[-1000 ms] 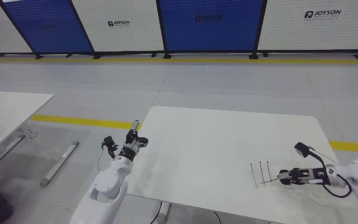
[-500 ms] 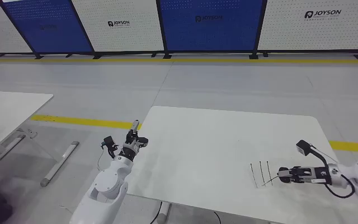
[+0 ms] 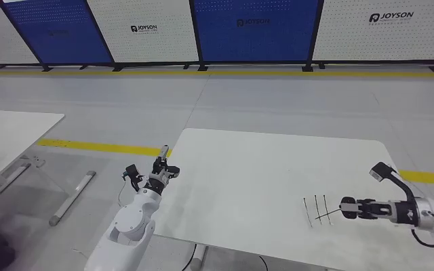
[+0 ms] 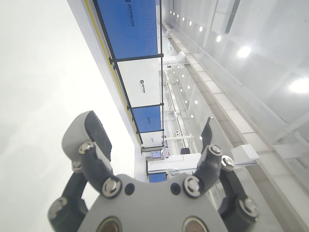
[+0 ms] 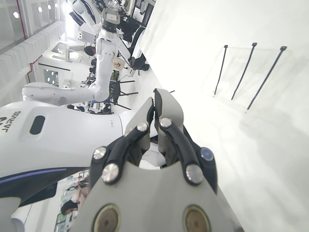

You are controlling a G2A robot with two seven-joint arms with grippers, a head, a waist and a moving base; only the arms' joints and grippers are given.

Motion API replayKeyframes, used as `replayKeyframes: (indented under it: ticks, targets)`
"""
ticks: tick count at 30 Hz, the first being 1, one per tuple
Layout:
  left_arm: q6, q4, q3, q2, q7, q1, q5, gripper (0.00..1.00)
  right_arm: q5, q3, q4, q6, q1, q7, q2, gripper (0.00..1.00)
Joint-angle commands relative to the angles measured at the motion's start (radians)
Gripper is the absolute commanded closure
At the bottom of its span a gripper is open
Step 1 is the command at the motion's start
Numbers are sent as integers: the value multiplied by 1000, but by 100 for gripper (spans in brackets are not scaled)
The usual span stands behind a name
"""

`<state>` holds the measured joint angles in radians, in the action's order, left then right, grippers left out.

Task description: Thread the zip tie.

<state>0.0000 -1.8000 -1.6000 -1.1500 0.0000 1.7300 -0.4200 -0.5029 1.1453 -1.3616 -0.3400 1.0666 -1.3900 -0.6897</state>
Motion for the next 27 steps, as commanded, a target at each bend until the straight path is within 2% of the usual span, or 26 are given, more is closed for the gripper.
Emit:
replayKeyframes:
  ticks: [1,4,6,8,10,12,16,19,27]
  targets:
    - [0,0,0,0,0,0,0,0,0,0,0,0,0,0,0,100]
    - [0,0,0,0,0,0,0,0,3,-3,-1,3,3,7,-1,100]
    - [0,0,0,0,0,0,0,0,22,-31,-27,21,21,65,-10,100]
    - [0,0,0,0,0,0,0,0,-36,-62,-40,14,21,94,-25,100]
    - [0,0,0,0,0,0,0,0,-136,-104,-41,0,-1,139,-53,100]
    - [0,0,0,0,0,0,0,0,-188,-146,-58,0,-29,187,-81,100]
    - [0,0,0,0,0,0,0,0,-171,-213,-97,0,-80,293,-140,100]
    - [0,0,0,0,0,0,0,0,-114,-251,-76,0,-105,365,-172,100]
    - [0,0,0,0,0,0,0,0,-114,-251,-76,0,-105,365,-172,100]
